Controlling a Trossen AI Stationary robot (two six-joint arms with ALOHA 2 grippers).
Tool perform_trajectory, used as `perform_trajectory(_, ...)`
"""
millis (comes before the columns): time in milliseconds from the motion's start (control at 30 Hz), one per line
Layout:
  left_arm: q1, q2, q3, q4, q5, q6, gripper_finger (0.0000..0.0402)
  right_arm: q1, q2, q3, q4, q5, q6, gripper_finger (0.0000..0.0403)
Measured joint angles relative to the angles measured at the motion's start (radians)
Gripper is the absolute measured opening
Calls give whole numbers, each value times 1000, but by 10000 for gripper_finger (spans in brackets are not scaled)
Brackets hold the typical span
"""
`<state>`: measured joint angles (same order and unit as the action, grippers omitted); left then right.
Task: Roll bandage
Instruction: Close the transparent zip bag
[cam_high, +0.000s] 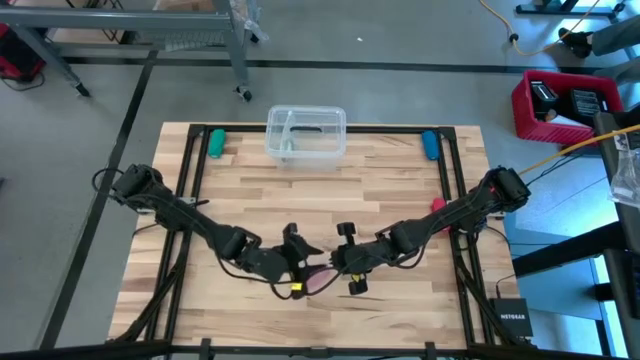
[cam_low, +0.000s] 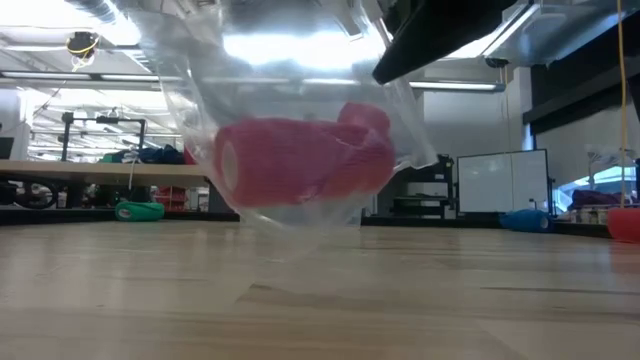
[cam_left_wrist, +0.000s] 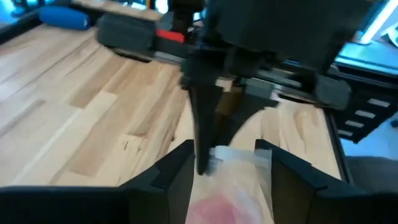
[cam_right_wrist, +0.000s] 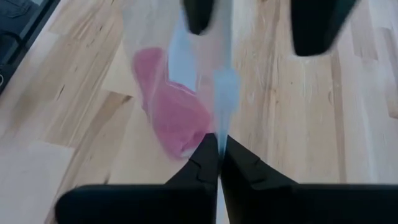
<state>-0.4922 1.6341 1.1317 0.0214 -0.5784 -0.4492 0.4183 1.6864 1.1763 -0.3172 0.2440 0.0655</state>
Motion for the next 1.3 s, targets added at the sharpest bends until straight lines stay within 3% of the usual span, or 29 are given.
perform_trajectory(333,20,0,32,-97,6,-83,110,0,0,0,0,1,9,7)
perform_trajectory(500,23,0,32,-94,1,-67,60,0,0,0,0,1,9,5)
perform_trajectory(667,24,0,32,-93,-24,-17,6,0,0,0,1,1,49,28)
perform_trajectory(800,24,0,32,-93,-34,5,3,0,-1,1,-5,-3,68,54)
perform_trajectory(1033,16,0,32,-93,-37,42,1,0,-103,71,-235,-9,95,118)
perform_trajectory(1167,14,0,32,-88,-42,58,1,0,-123,39,-66,73,103,137)
perform_trajectory(1300,9,0,32,-81,-69,66,1,0,-102,13,56,71,88,140)
